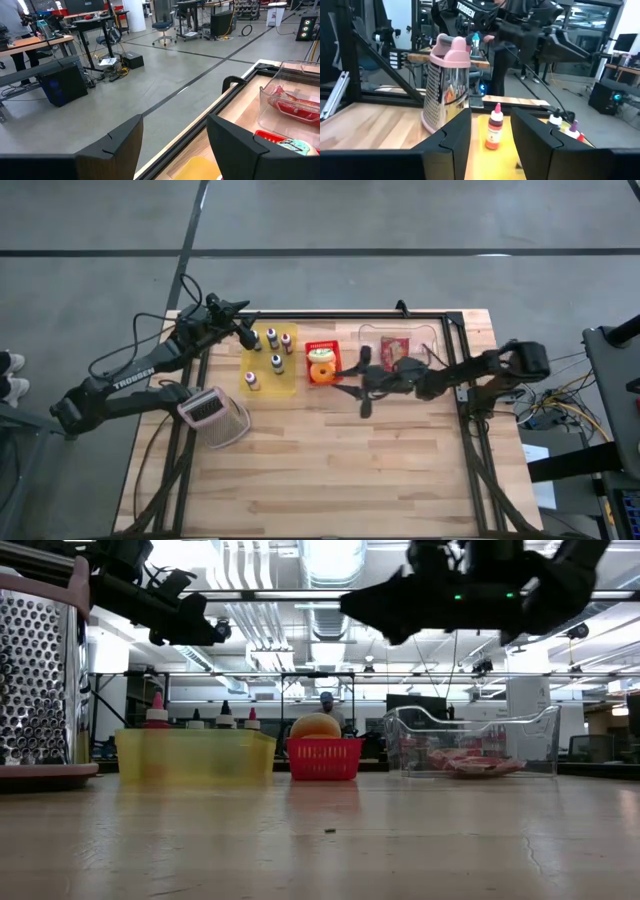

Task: Pick & Place Food Item
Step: Return to Home Position

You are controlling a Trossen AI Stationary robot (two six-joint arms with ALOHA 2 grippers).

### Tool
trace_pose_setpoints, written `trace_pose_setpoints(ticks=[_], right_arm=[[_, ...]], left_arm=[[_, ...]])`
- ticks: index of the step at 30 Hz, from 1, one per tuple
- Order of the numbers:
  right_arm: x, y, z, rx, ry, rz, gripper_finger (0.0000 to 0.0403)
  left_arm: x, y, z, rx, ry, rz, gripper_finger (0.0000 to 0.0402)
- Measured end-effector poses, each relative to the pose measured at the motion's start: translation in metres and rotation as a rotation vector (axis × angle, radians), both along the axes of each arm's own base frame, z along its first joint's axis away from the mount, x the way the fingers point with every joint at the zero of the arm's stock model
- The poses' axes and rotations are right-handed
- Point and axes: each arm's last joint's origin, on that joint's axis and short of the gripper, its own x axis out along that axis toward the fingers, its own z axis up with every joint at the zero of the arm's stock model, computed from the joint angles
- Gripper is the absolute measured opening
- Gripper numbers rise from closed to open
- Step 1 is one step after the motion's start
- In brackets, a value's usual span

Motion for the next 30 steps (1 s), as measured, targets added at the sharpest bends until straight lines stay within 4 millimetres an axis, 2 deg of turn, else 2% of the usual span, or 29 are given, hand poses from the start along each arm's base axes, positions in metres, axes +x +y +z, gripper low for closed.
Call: trace_pose_setpoints(ticks=[8, 12, 17, 27, 30], right_arm=[[-0.048, 0.004, -0.010, -0.048, 0.008, -0.002, 0.0137], [-0.068, 0.004, -0.008, -0.017, -0.080, -0.018, 0.0141], [-0.094, 0.004, -0.015, -0.012, -0.099, -0.077, 0.0140], [-0.133, 0.007, -0.031, -0.025, -0.121, -0.079, 0.0128], [-0.138, 0.007, -0.036, -0.059, -0.095, -0.082, 0.0128]], left_arm=[[0.000, 0.000, 0.000, 0.000, 0.000, 0.000, 0.0223], [0.000, 0.000, 0.000, 0.000, 0.000, 0.000, 0.0223], [0.000, 0.000, 0.000, 0.000, 0.000, 0.000, 0.0223], [0.000, 0.000, 0.000, 0.000, 0.000, 0.000, 0.0223], [0.000, 0.000, 0.000, 0.000, 0.000, 0.000, 0.0223]])
